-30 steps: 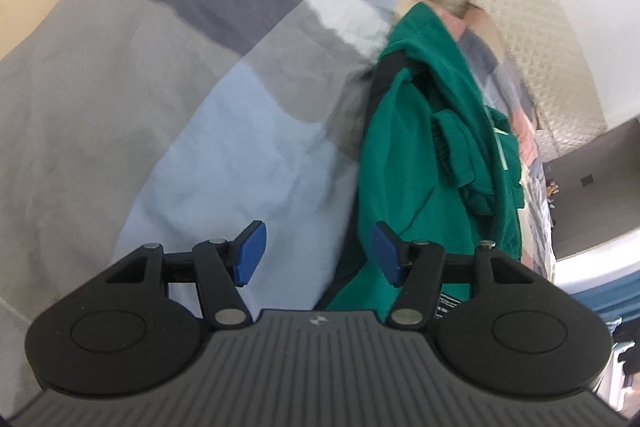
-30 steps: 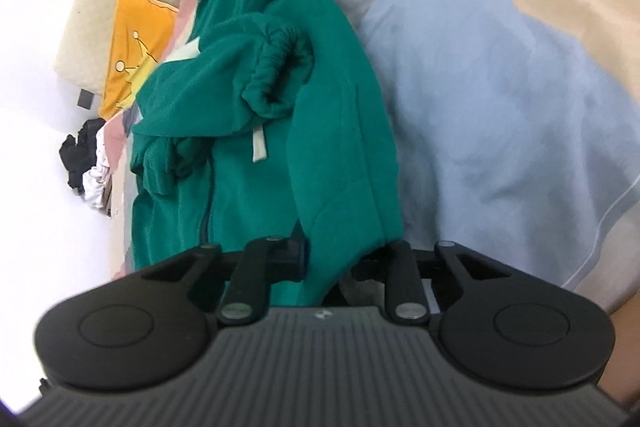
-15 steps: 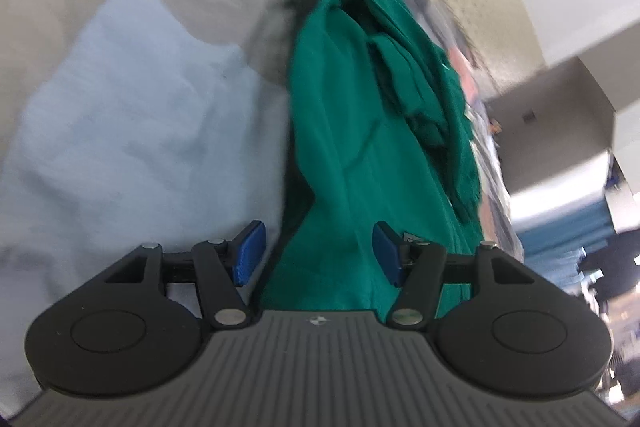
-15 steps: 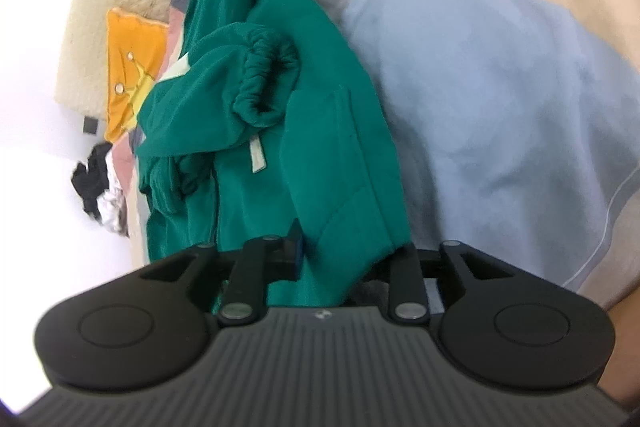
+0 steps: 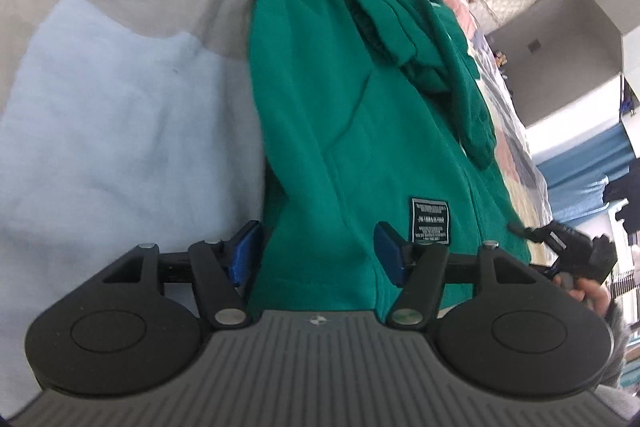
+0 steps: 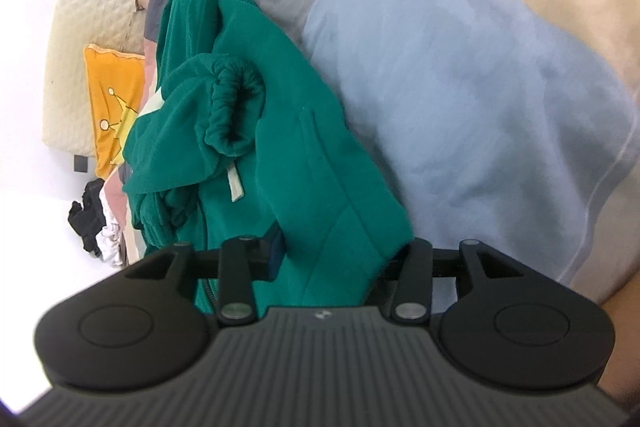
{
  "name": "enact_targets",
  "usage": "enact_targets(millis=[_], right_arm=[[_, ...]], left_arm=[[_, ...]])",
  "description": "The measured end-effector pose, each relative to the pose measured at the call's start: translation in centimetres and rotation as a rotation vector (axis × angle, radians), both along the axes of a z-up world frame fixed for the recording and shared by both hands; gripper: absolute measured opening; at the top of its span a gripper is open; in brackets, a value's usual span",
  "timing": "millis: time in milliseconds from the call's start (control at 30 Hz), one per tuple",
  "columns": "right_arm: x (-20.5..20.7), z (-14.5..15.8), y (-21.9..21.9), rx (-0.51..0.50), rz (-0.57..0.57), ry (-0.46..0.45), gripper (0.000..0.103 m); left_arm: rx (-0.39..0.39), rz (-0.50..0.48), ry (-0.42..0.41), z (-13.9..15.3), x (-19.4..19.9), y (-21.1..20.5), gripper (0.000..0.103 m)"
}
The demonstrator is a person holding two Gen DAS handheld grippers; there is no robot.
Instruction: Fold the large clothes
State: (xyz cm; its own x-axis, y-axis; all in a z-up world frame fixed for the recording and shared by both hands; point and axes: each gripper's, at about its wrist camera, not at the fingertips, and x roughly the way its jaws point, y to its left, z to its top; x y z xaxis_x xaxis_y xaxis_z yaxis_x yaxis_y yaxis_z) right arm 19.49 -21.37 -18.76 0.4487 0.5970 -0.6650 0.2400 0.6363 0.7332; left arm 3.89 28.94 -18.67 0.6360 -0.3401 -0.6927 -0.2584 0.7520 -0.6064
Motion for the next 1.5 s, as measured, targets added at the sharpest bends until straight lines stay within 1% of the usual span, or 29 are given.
enact_targets(millis=[67,100,167,233,300,367,433,500,533,633,700,767,800,867,900,933,967,1000,1033,1067,1100,1133,1167,1200,1233,1300,1333,1400,1500], right_arm=[[-0.2,0.4,-0.5,-0.013,-0.014,-0.008,0.051],[-0.3,0.7,-0.7,-0.027,-0.022,-0.014,0.057],[-0.5,1.3,-1.2,-0.062,-0.051,-0.033,0.062],[-0.7,2.2,-1.9,-0.115,-0.101,-0.074,0.069],[-0.7,2.8,-2.3,-0.134,-0.131,-0.114,0.07],[-0.1,2.7,-2.1,-0.129,-0.109,-0.125,0.07],[0.9,1.7,-1.4,-0.113,-0.067,-0.095,0.069],[1.7,0.4,-0.7,-0.126,-0.044,-0.052,0.07],[1.7,0.1,-0.3,-0.121,-0.036,-0.046,0.07],[1.9,-0.6,0.2,-0.037,0.019,-0.022,0.072],[2.0,-0.6,0.3,0.001,0.041,-0.021,0.072],[2.2,-0.8,1.0,0.059,0.083,-0.015,0.072],[2.2,-0.8,1.4,0.07,0.108,-0.017,0.072],[2.4,-0.8,2.3,0.078,0.15,-0.021,0.072],[2.5,-0.9,2.5,0.076,0.158,-0.017,0.071],[2.6,-1.0,2.6,0.072,0.156,-0.012,0.063],[2.7,-1.1,2.6,0.066,0.152,-0.004,0.057],[2.7,-1.2,2.6,0.048,0.149,0.003,0.043],[2.6,-1.2,2.4,0.04,0.147,0.006,0.036],[2.4,-1.1,2.3,0.045,0.145,0.005,0.033],[2.2,-1.0,2.2,0.064,0.149,-0.002,0.028],[1.9,-0.6,2.1,0.089,0.157,-0.016,0.026],[1.7,-0.1,2.1,0.101,0.169,-0.039,0.026],[1.5,0.5,1.8,0.104,0.181,-0.063,0.025],[1.3,1.2,1.8,0.111,0.187,-0.087,0.024],[1.4,2.5,1.7,0.152,0.187,-0.116,0.023],[1.6,3.0,1.6,0.18,0.18,-0.119,0.023],[1.8,3.9,1.1,0.229,0.164,-0.121,0.022],[2.2,5.6,1.2,0.239,0.155,-0.139,0.022]], left_arm=[[0.02,-0.013,-0.008,-0.4,0.0,-0.5,0.067],[0.029,-0.006,-0.009,-0.5,-0.1,-0.6,0.067],[0.019,0.015,-0.014,-0.7,-0.2,-0.6,0.067],[-0.001,0.037,-0.019,-0.8,-0.5,-0.3,0.067],[-0.009,0.052,-0.019,-0.8,-0.7,-0.2,0.067],[-0.008,0.06,-0.015,-0.7,-0.9,0.0,0.067],[-0.004,0.067,-0.009,-1.0,-0.6,-0.3,0.067],[0.007,0.067,0.007,-1.2,-0.2,-0.6,0.067],[0.014,0.064,0.016,-1.3,0.1,-0.8,0.067],[0.031,0.058,0.059,-1.3,1.1,-1.2,0.067],[0.027,0.066,0.083,-1.3,1.6,-1.2,0.067],[0.022,0.078,0.101,-1.2,2.0,-1.2,0.067],[0.031,0.078,0.107,-1.2,2.0,-1.3,0.066],[0.052,0.081,0.121,-1.0,2.1,-1.5,0.057],[0.057,0.087,0.129,-1.0,2.2,-1.6,0.049],[0.061,0.092,0.137,-0.9,2.2,-1.8,0.043],[0.064,0.096,0.14,-0.9,2.2,-1.8,0.039],[0.068,0.1,0.144,-0.7,2.3,-1.9,0.033],[0.072,0.115,0.159,-0.5,2.5,-1.9,0.029],[0.063,0.136,0.172,-0.2,2.7,-1.8,0.024],[0.057,0.16,0.174,0.4,2.9,-1.6,0.016],[0.072,0.175,0.158,1.3,3.0,-1.6,0.012],[0.116,0.176,0.121,2.6,3.2,-1.6,0.011],[0.143,0.174,0.097,3.7,3.4,-1.6,0.01],[0.146,0.176,0.073,4.9,3.5,-1.3,0.01],[0.125,0.184,0.04,6.7,3.8,-0.5,0.01],[0.107,0.197,0.022,7.8,3.9,-0.2,0.01],[0.112,0.201,-0.022,10.1,4.5,-0.1,0.01],[0.102,0.216,-0.074,13.3,5.5,-0.2,0.009]])
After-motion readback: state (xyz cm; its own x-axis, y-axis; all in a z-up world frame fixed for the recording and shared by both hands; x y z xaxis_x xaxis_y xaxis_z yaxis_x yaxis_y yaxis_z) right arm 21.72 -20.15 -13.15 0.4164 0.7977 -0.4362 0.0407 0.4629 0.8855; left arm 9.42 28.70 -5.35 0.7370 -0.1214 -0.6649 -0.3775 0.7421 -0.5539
